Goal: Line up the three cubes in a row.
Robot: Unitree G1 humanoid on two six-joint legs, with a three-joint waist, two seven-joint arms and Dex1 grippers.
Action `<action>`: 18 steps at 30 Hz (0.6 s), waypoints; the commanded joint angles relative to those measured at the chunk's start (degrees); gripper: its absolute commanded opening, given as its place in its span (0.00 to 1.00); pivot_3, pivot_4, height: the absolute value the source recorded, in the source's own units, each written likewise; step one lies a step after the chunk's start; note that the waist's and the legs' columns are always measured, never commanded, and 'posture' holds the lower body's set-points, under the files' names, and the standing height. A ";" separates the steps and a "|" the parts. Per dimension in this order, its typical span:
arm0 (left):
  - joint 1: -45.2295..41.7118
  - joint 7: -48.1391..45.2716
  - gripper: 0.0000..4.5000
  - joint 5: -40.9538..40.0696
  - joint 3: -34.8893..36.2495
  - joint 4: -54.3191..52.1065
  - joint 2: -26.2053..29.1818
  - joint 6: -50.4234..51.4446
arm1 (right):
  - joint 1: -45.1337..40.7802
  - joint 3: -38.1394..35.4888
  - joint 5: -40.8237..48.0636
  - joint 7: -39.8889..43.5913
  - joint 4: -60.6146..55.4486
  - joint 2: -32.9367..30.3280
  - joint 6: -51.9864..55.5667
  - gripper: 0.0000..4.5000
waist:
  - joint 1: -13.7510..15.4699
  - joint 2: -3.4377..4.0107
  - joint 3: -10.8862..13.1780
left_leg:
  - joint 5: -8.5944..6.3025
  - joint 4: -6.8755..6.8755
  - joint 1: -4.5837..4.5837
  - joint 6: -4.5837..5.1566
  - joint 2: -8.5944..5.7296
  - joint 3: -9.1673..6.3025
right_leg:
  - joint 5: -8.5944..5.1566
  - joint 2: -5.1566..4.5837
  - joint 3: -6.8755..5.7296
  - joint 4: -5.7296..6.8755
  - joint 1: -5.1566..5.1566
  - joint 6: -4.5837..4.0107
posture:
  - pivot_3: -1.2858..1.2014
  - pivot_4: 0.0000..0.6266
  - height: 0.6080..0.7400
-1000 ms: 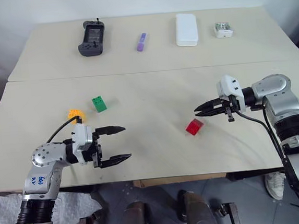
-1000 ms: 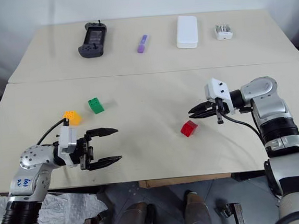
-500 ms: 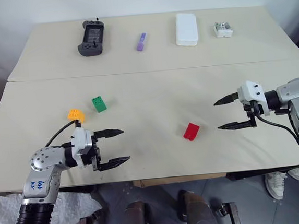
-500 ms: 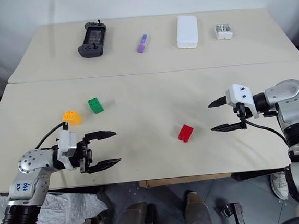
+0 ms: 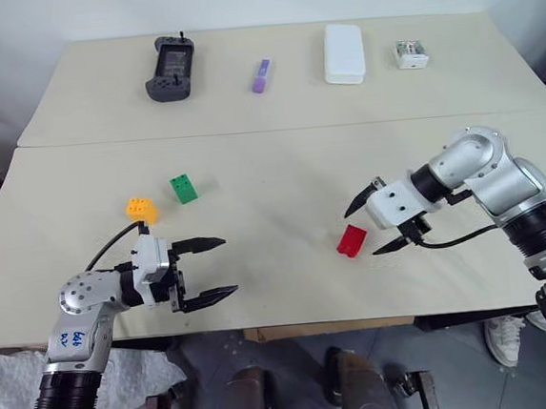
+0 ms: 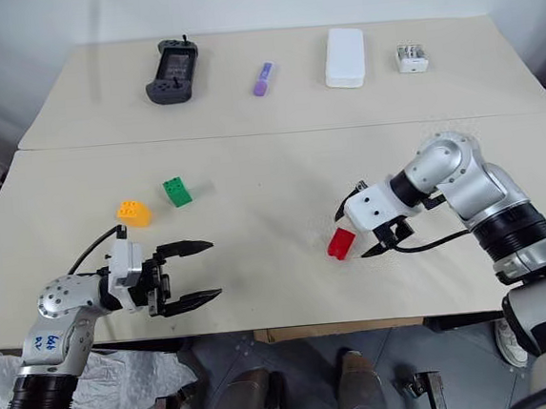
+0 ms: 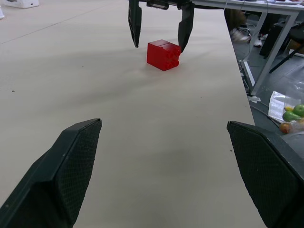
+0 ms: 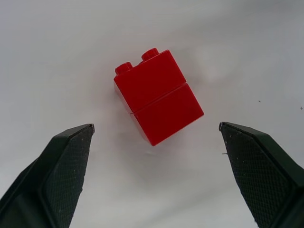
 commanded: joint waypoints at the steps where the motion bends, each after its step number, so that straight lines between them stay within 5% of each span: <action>1: -0.16 -0.11 1.00 -0.07 0.59 -0.27 -0.04 -0.78 | -0.89 -0.22 -1.86 0.54 -1.92 0.92 -2.03 0.98 | -0.13 0.00 0.00 | 0.00 0.00 0.00 0.00 0.00 0.00 | 0.00 0.01 0.00 0.00 0.00 0.00 | 0.52 0.24 1.00; 5: -0.36 -0.05 1.00 -0.02 0.53 -0.13 -0.19 -0.62 | -0.12 -0.49 -1.91 1.06 -3.02 2.16 -3.41 0.90 | -0.17 0.00 0.00 | 0.00 0.00 0.00 0.00 0.02 0.01 | 0.00 0.02 -0.03 0.01 -0.01 -0.01 | 0.52 0.24 1.00; 13: -0.69 -0.03 1.00 0.04 0.57 0.33 -0.38 -0.59 | 0.52 -1.24 -1.76 0.84 -2.63 2.93 -4.49 0.35 | -0.16 -0.08 -0.04 | 0.00 0.00 0.05 0.00 0.02 0.00 | 0.00 0.02 -0.06 0.02 0.05 -0.01 | 0.52 0.24 1.00; 18: -0.36 0.31 1.00 0.06 0.98 0.28 -0.33 -0.63 | 3.14 -6.42 4.42 -0.79 -0.85 3.67 0.02 0.33 | -0.17 -0.08 -0.04 | 0.00 0.00 0.07 0.00 0.07 0.02 | -0.01 0.02 -0.15 0.03 0.06 -0.03 | 0.52 0.24 1.00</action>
